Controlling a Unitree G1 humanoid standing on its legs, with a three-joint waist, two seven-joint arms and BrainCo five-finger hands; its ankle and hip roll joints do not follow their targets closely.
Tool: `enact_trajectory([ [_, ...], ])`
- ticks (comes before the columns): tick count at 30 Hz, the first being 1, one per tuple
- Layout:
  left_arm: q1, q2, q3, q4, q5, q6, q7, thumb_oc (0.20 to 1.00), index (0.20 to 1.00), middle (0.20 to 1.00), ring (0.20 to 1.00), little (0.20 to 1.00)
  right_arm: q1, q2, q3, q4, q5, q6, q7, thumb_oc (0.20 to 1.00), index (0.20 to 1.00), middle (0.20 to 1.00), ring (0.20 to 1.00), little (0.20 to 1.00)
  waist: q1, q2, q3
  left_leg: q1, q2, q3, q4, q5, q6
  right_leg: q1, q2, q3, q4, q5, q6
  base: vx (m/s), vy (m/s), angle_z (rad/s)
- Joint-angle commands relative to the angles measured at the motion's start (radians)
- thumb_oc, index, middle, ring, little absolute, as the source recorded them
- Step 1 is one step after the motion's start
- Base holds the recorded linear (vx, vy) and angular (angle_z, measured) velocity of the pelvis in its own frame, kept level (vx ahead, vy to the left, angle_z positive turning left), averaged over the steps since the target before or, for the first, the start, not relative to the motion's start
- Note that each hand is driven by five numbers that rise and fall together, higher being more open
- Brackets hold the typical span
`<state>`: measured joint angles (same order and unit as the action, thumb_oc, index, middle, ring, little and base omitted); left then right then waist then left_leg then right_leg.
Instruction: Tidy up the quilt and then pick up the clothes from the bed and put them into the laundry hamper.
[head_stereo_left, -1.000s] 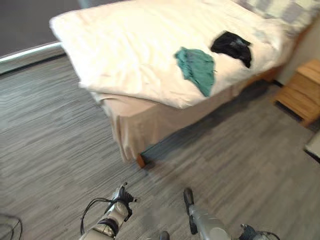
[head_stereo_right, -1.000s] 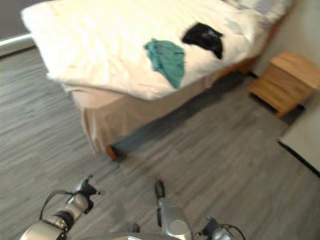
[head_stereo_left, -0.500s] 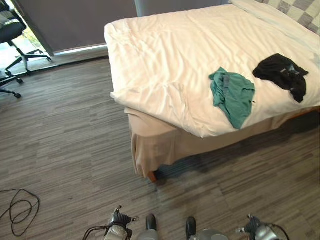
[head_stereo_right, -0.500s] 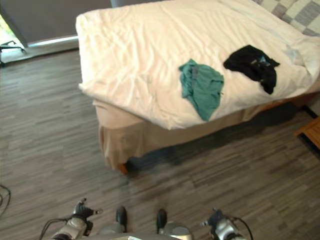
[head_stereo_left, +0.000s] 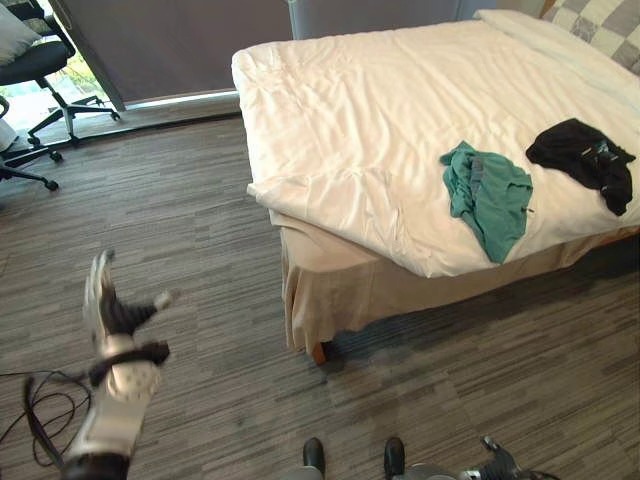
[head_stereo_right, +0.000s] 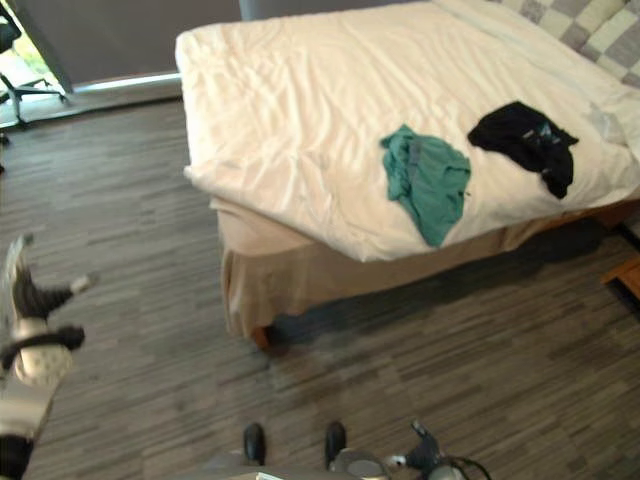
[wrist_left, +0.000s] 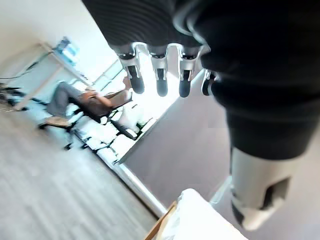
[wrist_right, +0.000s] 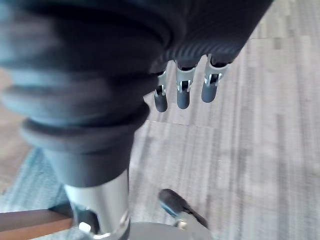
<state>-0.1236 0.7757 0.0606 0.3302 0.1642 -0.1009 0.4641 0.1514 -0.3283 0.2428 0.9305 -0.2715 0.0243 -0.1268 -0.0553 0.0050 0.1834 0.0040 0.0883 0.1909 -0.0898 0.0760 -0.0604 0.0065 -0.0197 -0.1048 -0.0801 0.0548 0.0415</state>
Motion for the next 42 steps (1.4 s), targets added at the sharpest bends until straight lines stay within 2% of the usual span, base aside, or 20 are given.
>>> enact_trajectory([
  [1,-0.342,0.119,-0.151,0.114,0.18,0.028,0.044,1.0,1.0,1.0,1.0,1.0,-0.088,-0.039,0.032,-0.034,0.037,-0.03,-0.019,1.0,1.0,1.0,1.0,1.0,-0.073,-0.038,0.072,0.028,0.044,0.038,0.003,-0.077,-0.053,-0.038,-0.099,0.037,0.017,-0.02,0.133,-0.13,0.058,-0.48],
  [5,-0.622,0.152,-0.346,0.246,0.25,0.085,0.036,1.0,1.0,1.0,1.0,1.0,-0.13,-0.049,0.04,-0.017,0.071,-0.035,-0.04,1.0,1.0,1.0,1.0,1.0,-0.105,-0.036,0.1,-0.028,0.044,0.067,0.003,-0.065,-0.048,-0.125,-0.093,0.069,0.032,0.002,0.142,-0.09,0.047,-0.53],
  [6,-0.79,0.15,-0.473,0.387,0.282,0.114,0.022,1.0,1.0,1.0,1.0,1.0,-0.154,-0.054,0.047,0.002,0.093,-0.038,-0.05,1.0,1.0,1.0,1.0,1.0,-0.128,-0.038,0.116,-0.061,0.043,0.087,0.003,-0.055,-0.046,-0.171,-0.091,0.084,0.035,0.019,0.15,-0.04,0.045,-0.68],
  [10,-1.067,0.147,-0.703,0.619,0.378,0.158,-0.01,1.0,1.0,1.0,1.0,1.0,-0.18,-0.057,0.045,0.027,0.151,-0.056,-0.074,1.0,1.0,1.0,1.0,1.0,-0.17,-0.039,0.146,-0.14,0.04,0.115,0.003,-0.046,-0.044,-0.265,-0.089,0.105,0.022,0.059,0.17,-0.01,0.027,-0.42],
  [13,-1.177,0.121,-0.8,0.761,0.416,0.16,-0.043,1.0,1.0,1.0,1.0,1.0,-0.196,-0.037,0.06,0.081,0.173,-0.065,-0.086,1.0,1.0,1.0,1.0,1.0,-0.19,-0.028,0.151,-0.202,0.041,0.136,0.003,-0.033,-0.048,-0.325,-0.097,0.107,-0.002,0.09,0.184,-0.02,0.031,-0.31],
  [14,-1.198,0.092,-0.814,0.831,0.392,0.158,-0.071,0.947,0.947,0.947,0.947,0.947,-0.228,-0.021,0.068,0.137,0.197,-0.063,-0.095,1.0,1.0,1.0,1.0,1.0,-0.192,-0.02,0.16,-0.24,0.044,0.136,0.003,-0.023,-0.05,-0.361,-0.101,0.099,-0.007,0.097,0.188,-0.02,0.029,-0.27],
  [15,-1.199,0.091,-0.815,0.831,0.392,0.157,-0.071,0.771,0.771,0.771,0.771,0.771,-0.229,-0.021,0.067,0.137,0.197,-0.063,-0.095,1.0,1.0,1.0,1.0,1.0,-0.192,-0.019,0.16,-0.241,0.044,0.136,0.003,-0.023,-0.05,-0.362,-0.101,0.098,-0.007,0.097,0.188,-0.03,0.036,-0.34],
  [16,-1.184,0.074,-0.822,0.873,0.402,0.157,-0.095,0.555,0.555,0.555,0.555,0.555,-0.238,-0.019,0.072,0.154,0.206,-0.062,-0.096,1.0,1.0,1.0,1.0,1.0,-0.193,-0.017,0.162,-0.251,0.046,0.139,0.003,-0.02,-0.052,-0.372,-0.105,0.095,-0.007,0.096,0.187,-0.02,0.018,-0.25],
  [17,-1.165,0.058,-0.827,0.906,0.421,0.155,-0.13,0.244,0.244,0.244,0.244,0.244,-0.248,-0.019,0.07,0.162,0.215,-0.059,-0.095,1.0,1.0,1.0,1.0,1.0,-0.195,-0.016,0.166,-0.255,0.048,0.141,0.003,-0.019,-0.054,-0.379,-0.108,0.092,-0.007,0.097,0.187,-0.02,0.027,-0.19],
  [18,-1.117,0.045,-0.809,0.953,0.431,0.157,-0.167,0.2,0.2,0.2,0.2,0.2,-0.25,-0.017,0.071,0.168,0.219,-0.054,-0.092,1.0,1.0,1.0,1.0,1.0,-0.196,-0.019,0.167,-0.253,0.05,0.142,0.003,-0.02,-0.055,-0.378,-0.108,0.092,-0.007,0.096,0.186,0.0,0.019,-0.1],
  [26,-0.643,-0.068,-0.462,0.987,0.298,0.164,-0.225,0.2,0.2,0.2,0.2,0.2,-0.207,-0.043,0.035,-0.028,0.246,-0.048,-0.072,1.0,1.0,1.0,1.0,1.0,-0.176,-0.033,0.124,-0.148,0.05,0.149,0.003,-0.05,-0.057,-0.272,-0.113,0.082,-0.004,0.065,0.168,0.06,0.012,0.0],
  [27,-0.572,-0.082,-0.419,0.964,0.28,0.164,-0.22,0.498,0.498,0.498,0.498,0.498,-0.201,-0.053,0.028,-0.087,0.236,-0.046,-0.064,1.0,1.0,1.0,1.0,1.0,-0.168,-0.032,0.115,-0.128,0.047,0.144,0.003,-0.057,-0.055,-0.248,-0.116,0.078,-0.003,0.057,0.164,0.08,0.017,0.07],
  [28,-0.502,-0.099,-0.38,0.944,0.268,0.16,-0.213,0.661,0.661,0.661,0.661,0.661,-0.197,-0.072,0.022,-0.179,0.216,-0.049,-0.058,1.0,1.0,1.0,1.0,1.0,-0.158,-0.032,0.107,-0.109,0.046,0.141,0.003,-0.062,-0.055,-0.224,-0.116,0.074,-0.004,0.05,0.161,0.12,0.023,0.13],
  [29,-0.421,-0.12,-0.337,0.914,0.24,0.149,-0.208,1.0,1.0,1.0,1.0,1.0,-0.192,-0.095,0.014,-0.276,0.2,-0.054,-0.048,1.0,1.0,1.0,1.0,1.0,-0.148,-0.033,0.098,-0.092,0.045,0.137,0.003,-0.064,-0.055,-0.203,-0.115,0.071,-0.005,0.045,0.157,0.1,0.009,0.13],
  [32,-0.113,-0.229,-0.185,0.841,0.101,0.099,-0.225,1.0,1.0,1.0,1.0,1.0,-0.254,-0.172,0.02,-0.528,0.14,-0.095,-0.022,1.0,1.0,1.0,1.0,1.0,-0.089,-0.042,0.084,-0.028,0.049,0.12,0.003,-0.081,-0.05,-0.124,-0.116,0.048,-0.003,0.013,0.146,0.08,0.0,0.28],
  [33,-0.112,-0.229,-0.184,0.84,0.102,0.099,-0.225,1.0,1.0,1.0,1.0,1.0,-0.254,-0.172,0.02,-0.529,0.14,-0.094,-0.022,0.536,0.536,0.536,0.536,0.536,-0.09,-0.042,0.082,-0.031,0.049,0.12,0.003,-0.078,-0.051,-0.127,-0.115,0.048,-0.004,0.015,0.145,0.07,0.005,0.23],
  [34,-0.051,-0.266,-0.171,0.851,0.1,0.104,-0.234,1.0,1.0,1.0,1.0,1.0,-0.312,-0.193,0.047,-0.576,0.117,-0.103,-0.004,0.2,0.2,0.2,0.2,0.2,-0.07,-0.045,0.078,-0.022,0.051,0.111,0.003,-0.08,-0.049,-0.112,-0.116,0.04,-0.003,0.008,0.142,0.03,-0.002,0.16],
  [38,0.064,-0.346,-0.181,0.92,0.115,0.126,-0.254,1.0,1.0,1.0,1.0,1.0,-0.57,-0.206,0.146,-0.693,0.117,-0.124,0.009,0.2,0.2,0.2,0.2,0.2,-0.002,-0.057,0.085,-0.015,0.053,0.081,0.003,-0.077,-0.044,-0.089,-0.116,0.018,0.013,-0.01,0.133,-0.01,-0.013,0.24],
  [41,0.094,-0.378,-0.24,0.938,0.098,0.124,-0.25,1.0,1.0,1.0,1.0,1.0,-0.988,-0.183,0.293,-0.609,0.165,-0.116,-0.006,0.2,0.2,0.2,0.2,0.2,0.083,-0.064,0.124,-0.064,0.051,0.032,0.003,-0.049,-0.044,-0.116,-0.117,-0.015,0.026,-0.007,0.123,-0.12,-0.054,0.72],
  [42,0.093,-0.379,-0.239,0.938,0.098,0.124,-0.25,1.0,1.0,1.0,1.0,1.0,-0.991,-0.183,0.294,-0.607,0.165,-0.117,-0.007,0.2,0.2,0.2,0.2,0.2,0.082,-0.064,0.123,-0.068,0.051,0.031,0.003,-0.047,-0.044,-0.119,-0.117,-0.015,0.026,-0.005,0.123,-0.12,-0.055,0.47],
])
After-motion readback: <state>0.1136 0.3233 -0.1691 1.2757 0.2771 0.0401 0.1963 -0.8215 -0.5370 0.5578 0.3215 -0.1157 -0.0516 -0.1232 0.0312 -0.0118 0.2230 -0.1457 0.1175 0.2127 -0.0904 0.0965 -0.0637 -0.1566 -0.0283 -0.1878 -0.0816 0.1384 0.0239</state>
